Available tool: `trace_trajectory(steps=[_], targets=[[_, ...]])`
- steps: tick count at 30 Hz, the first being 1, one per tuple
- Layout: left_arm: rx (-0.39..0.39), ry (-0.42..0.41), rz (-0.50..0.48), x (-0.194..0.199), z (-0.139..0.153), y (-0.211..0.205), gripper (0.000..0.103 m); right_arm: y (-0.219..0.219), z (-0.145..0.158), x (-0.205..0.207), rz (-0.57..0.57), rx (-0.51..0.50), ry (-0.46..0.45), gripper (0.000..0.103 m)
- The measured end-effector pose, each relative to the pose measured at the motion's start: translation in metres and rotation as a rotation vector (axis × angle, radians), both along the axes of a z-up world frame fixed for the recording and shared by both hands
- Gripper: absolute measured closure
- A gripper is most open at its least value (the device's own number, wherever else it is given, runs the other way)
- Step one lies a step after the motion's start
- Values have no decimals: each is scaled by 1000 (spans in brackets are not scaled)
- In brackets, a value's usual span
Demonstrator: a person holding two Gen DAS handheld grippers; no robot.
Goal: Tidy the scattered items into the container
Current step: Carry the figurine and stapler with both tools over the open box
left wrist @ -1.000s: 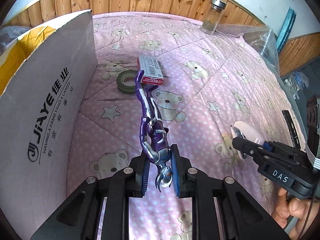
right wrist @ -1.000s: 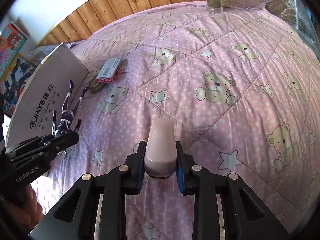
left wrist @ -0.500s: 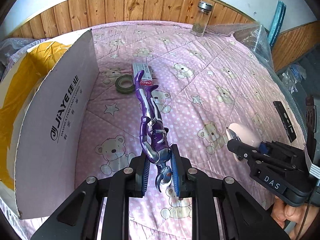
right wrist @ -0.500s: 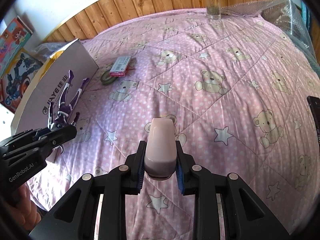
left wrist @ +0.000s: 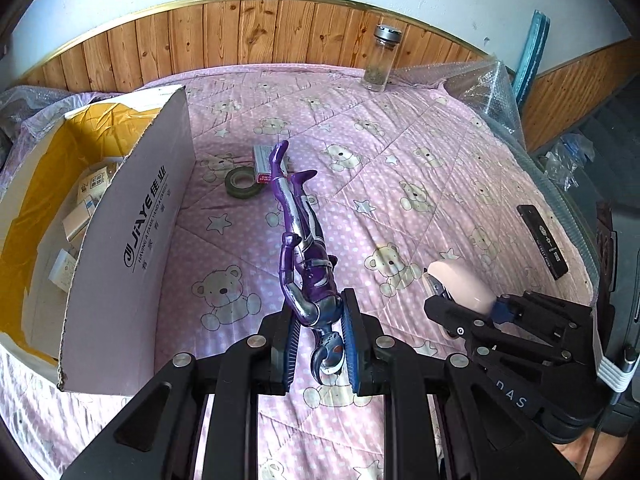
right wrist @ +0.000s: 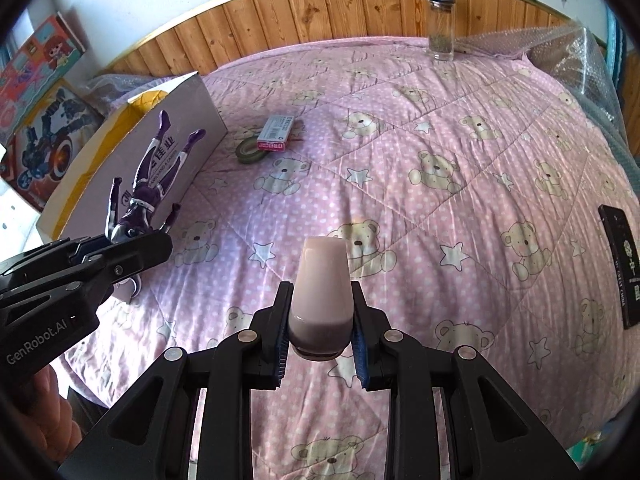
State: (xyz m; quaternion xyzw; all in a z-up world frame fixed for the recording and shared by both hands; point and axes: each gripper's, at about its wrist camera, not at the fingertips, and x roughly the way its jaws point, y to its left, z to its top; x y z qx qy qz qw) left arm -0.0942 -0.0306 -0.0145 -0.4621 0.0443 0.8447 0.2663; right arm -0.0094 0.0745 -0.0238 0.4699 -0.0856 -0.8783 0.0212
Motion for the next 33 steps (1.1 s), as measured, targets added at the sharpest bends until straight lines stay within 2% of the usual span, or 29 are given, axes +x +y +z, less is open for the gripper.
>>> trace_trajectory(steps=[21,33], targets=[[126,51,-21,26,44,-32,82,-55,39,17,100,33,63,75],[207,70,17,28,69,-71,82,-101,74,18,195,26,125,75]])
